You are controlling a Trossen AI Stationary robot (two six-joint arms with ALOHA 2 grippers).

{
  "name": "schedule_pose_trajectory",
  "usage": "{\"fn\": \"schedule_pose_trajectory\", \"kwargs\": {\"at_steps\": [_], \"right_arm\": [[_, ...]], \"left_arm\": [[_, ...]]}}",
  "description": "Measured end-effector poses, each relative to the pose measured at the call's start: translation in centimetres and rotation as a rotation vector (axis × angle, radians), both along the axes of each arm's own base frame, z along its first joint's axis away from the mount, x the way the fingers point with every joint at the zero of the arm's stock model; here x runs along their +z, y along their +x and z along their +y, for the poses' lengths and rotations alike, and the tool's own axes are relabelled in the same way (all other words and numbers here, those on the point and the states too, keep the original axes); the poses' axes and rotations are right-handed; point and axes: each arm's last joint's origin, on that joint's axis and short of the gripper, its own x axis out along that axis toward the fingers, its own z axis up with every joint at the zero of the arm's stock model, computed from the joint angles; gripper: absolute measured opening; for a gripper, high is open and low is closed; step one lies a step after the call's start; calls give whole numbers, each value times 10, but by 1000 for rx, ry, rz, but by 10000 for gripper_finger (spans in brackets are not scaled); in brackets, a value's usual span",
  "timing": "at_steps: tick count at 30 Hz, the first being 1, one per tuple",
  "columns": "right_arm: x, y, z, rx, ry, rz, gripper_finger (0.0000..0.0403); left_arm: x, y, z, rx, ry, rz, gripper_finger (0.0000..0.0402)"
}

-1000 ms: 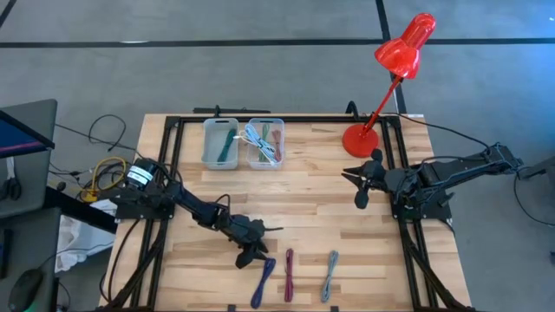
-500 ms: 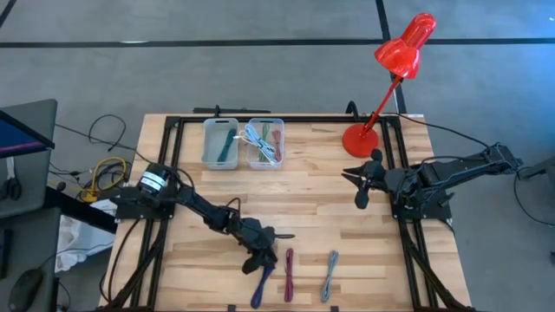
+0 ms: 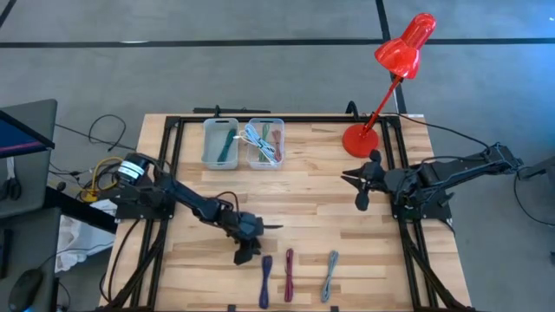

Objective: Pick & Place USB Port
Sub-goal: Put the black and violet charge cable into the gray bin

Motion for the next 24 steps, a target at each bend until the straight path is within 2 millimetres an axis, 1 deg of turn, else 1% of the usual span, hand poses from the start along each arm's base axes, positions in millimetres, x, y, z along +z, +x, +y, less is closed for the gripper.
{"fn": "schedule_pose_trajectory", "kwargs": {"at_steps": [2,5,11,16,21,24], "right_arm": [[0,1,0,0,0,0,58],[-1,2,1,0,-2,9,58],[-4,5,1,0,-7,26,58],[-5,6,1,0,-8,33,58],[-4,6,1,-1,-8,32,58],[-4,6,1,-1,-8,32,58]], "left_arm": [[1,1,0,17,-21,-4,128],[-6,4,-2,32,-43,22,128],[-21,14,-12,-35,-83,-31,127],[-22,14,-14,-54,-94,-35,127],[-21,12,-16,-81,-142,-10,126],[-21,11,-18,-86,-146,-7,118]]}}
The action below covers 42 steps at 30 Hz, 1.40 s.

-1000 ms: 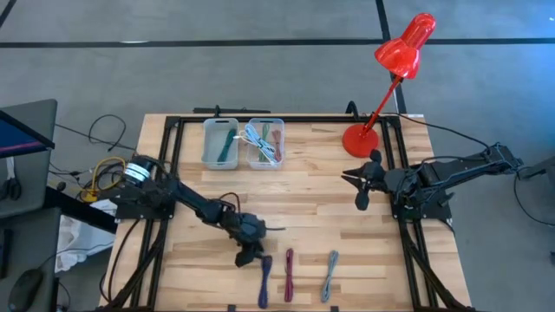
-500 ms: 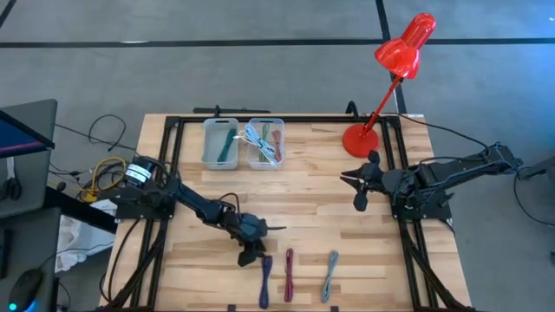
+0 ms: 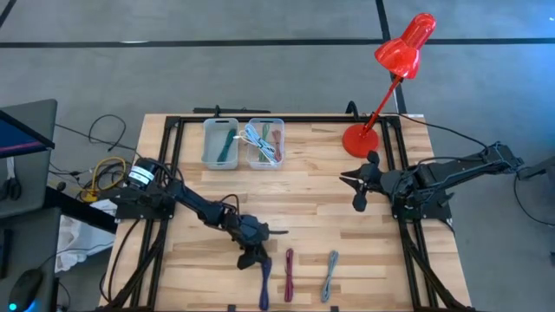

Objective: Pick & Place USB Port
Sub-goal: Put the black and violet charge cable into the gray bin

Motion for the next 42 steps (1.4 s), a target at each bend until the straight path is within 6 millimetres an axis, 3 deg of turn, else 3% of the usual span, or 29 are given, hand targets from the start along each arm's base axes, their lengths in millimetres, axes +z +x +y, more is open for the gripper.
{"fn": "schedule_pose_trajectory", "kwargs": {"at_steps": [6,12,23,29,38,42], "right_arm": [[0,0,0,0,0,0,58],[0,0,0,0,0,-1,58],[9,5,2,70,-23,-75,58],[14,8,7,206,30,-127,58],[14,8,7,218,-1,-118,58],[14,8,7,226,-28,-110,58]], "left_arm": [[0,-1,-1,-11,13,-9,76],[-2,-2,-1,-36,72,-43,8],[-6,-1,5,2,199,-71,3],[13,-8,12,12,195,-75,5],[63,-30,30,94,244,-98,5],[72,-33,31,109,224,-124,4]]}}
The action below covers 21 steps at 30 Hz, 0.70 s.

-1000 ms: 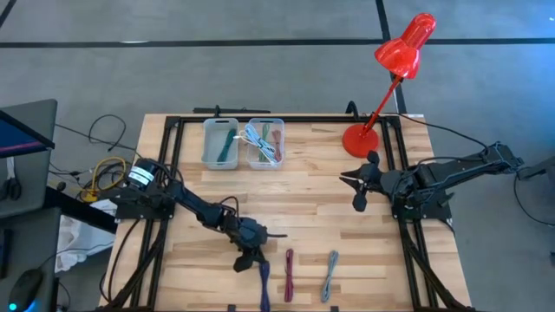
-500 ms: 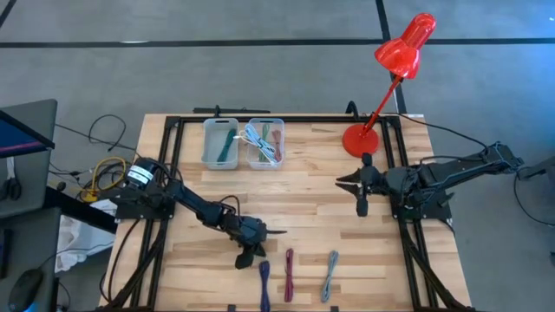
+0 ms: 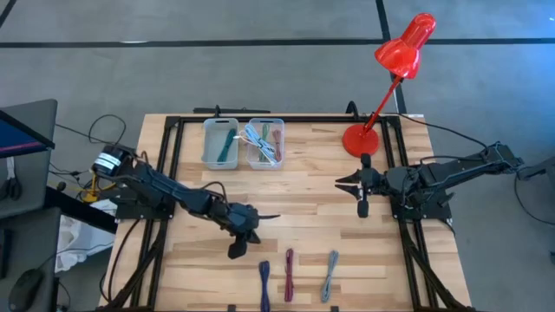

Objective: Pick & Place USB Port
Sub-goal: Put the black and violet charge cable into the gray bin

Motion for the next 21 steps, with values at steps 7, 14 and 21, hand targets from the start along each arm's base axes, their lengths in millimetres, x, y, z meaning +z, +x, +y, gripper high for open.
{"fn": "schedule_pose_trajectory", "kwargs": {"at_steps": [7,14,21], "right_arm": [[0,0,0,6,-21,8,58],[-1,0,0,9,-21,11,58],[-1,0,0,10,-20,11,58]], "left_arm": [[3,-1,0,-7,-5,-12,6],[4,0,0,-10,-7,-20,8],[4,0,-1,27,-66,7,7]]}}
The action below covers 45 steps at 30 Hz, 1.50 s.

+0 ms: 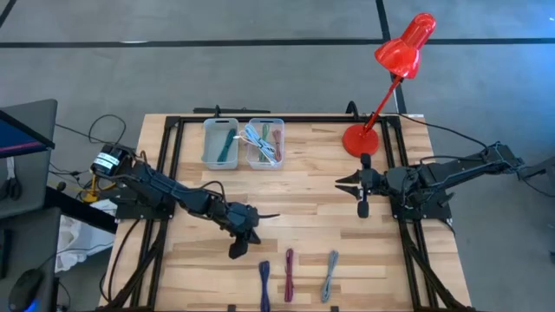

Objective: Pick & Place USB Port
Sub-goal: Put the black and violet charge cable into the gray bin

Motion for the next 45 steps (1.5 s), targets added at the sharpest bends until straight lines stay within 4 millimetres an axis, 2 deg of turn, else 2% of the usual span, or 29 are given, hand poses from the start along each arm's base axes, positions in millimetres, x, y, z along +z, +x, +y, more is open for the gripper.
{"fn": "schedule_pose_trajectory", "kwargs": {"at_steps": [15,22,26,30,37,45], "right_arm": [[0,0,0,-20,55,-10,58],[0,0,0,-20,51,-11,58],[0,0,0,-20,51,-13,58],[0,0,0,-20,52,-14,58],[0,0,0,-20,51,-13,58],[0,0,0,-20,51,-13,58]], "left_arm": [[1,0,-1,2,-18,-2,5],[11,-10,-34,-207,54,-105,4],[17,-15,-50,-183,98,-139,4],[17,-5,-62,-171,120,-138,4],[2,15,-74,-245,154,-45,4],[26,22,-69,-194,134,-123,31]]}}
